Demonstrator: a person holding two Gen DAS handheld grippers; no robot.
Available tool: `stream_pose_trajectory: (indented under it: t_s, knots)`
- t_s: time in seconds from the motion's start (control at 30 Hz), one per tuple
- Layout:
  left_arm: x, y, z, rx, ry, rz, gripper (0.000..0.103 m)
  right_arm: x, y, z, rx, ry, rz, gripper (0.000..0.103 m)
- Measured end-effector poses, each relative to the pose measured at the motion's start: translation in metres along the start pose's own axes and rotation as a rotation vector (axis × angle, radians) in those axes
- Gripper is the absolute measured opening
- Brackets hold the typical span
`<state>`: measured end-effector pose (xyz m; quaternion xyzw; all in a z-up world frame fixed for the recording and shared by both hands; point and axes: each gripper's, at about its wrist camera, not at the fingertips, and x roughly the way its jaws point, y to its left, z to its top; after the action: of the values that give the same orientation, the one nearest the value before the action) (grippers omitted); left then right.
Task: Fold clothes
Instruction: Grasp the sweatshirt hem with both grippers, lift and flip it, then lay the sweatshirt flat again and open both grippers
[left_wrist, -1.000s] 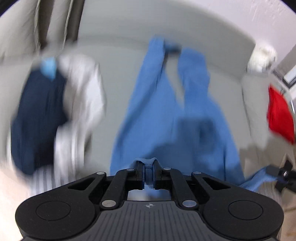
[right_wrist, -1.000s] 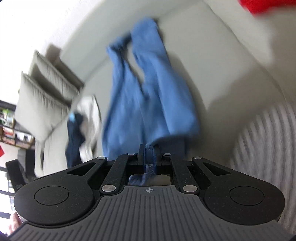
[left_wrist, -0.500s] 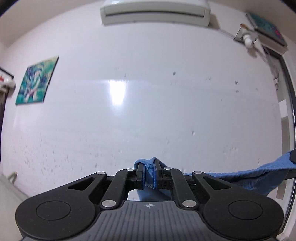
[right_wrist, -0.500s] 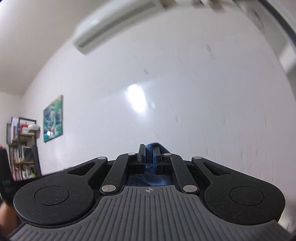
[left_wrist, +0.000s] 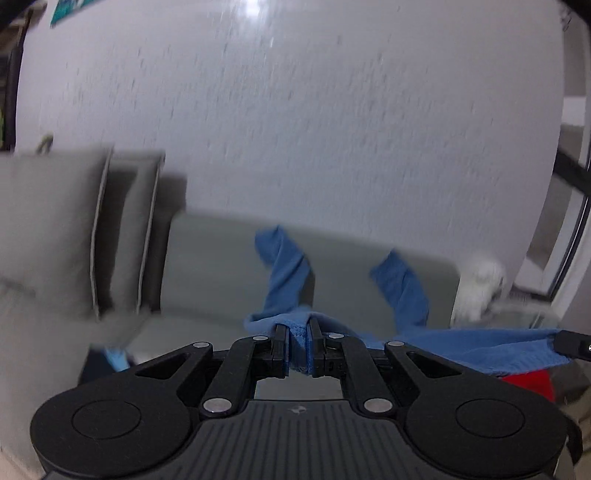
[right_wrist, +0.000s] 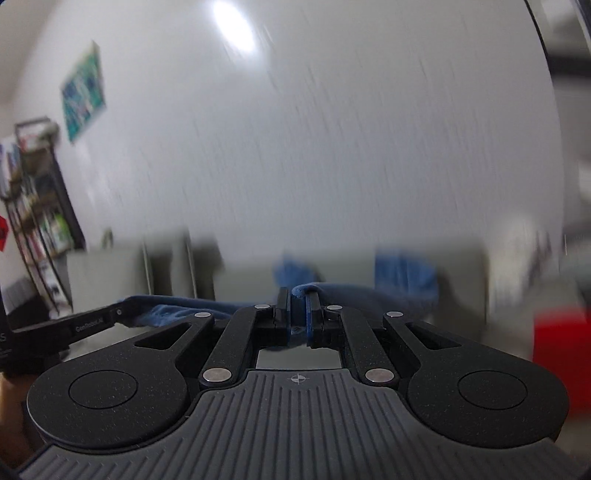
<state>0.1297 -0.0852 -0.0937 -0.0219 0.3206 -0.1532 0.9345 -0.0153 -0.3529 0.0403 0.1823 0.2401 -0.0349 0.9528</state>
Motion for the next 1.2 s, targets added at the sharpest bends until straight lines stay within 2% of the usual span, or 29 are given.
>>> stream_pose_trajectory:
  t_s: [0.1, 0.23, 0.33, 0.43, 0.47, 0.5, 0.57, 0.73, 0.83, 0.87, 1.03, 1.13, 1.2]
  knots:
    - [0.026, 0.011, -0.053, 0.001, 0.159, 0.033, 0.008, 0.034, -0.035, -0.097, 0.123, 0.218, -0.062, 0.007]
    - [0.052, 0.021, -0.12, 0.049, 0.369, 0.078, 0.008, 0.043, -0.081, -0.181, 0.206, 0.367, -0.123, 0.007]
    - [0.057, 0.028, -0.139, 0.059, 0.432, 0.101, 0.011, 0.048, -0.091, -0.216, 0.247, 0.431, -0.151, 0.007]
    - [0.064, 0.033, -0.155, 0.069, 0.527, 0.139, 0.019, 0.056, -0.093, -0.232, 0.254, 0.482, -0.17, 0.009]
    - [0.062, 0.031, -0.157, 0.068, 0.543, 0.147, 0.022, 0.055, -0.093, -0.235, 0.259, 0.508, -0.185, 0.023]
    - [0.059, 0.033, -0.16, 0.073, 0.558, 0.16, 0.029, 0.054, -0.092, -0.236, 0.261, 0.536, -0.203, 0.027]
    - [0.052, 0.034, -0.161, 0.082, 0.552, 0.164, 0.031, 0.051, -0.087, -0.236, 0.253, 0.584, -0.237, 0.041]
    - [0.027, 0.036, -0.136, 0.09, 0.331, 0.126, 0.032, 0.011, -0.082, -0.223, 0.167, 0.508, -0.262, 0.045]
    - [0.032, 0.029, -0.117, 0.114, 0.201, 0.072, 0.033, 0.014, -0.079, -0.211, 0.125, 0.422, -0.231, 0.046]
    - [0.038, 0.027, -0.112, 0.123, 0.179, 0.057, 0.034, 0.019, -0.077, -0.207, 0.109, 0.396, -0.216, 0.046]
    - [0.076, 0.018, -0.104, 0.147, 0.165, 0.054, 0.036, 0.054, -0.071, -0.186, 0.045, 0.336, -0.189, 0.049]
    - [0.092, 0.025, -0.105, 0.099, 0.224, 0.09, 0.038, 0.073, -0.076, -0.182, 0.032, 0.342, -0.211, 0.05]
    - [0.102, 0.032, -0.109, 0.063, 0.282, 0.118, 0.041, 0.089, -0.091, -0.185, 0.034, 0.367, -0.275, 0.05]
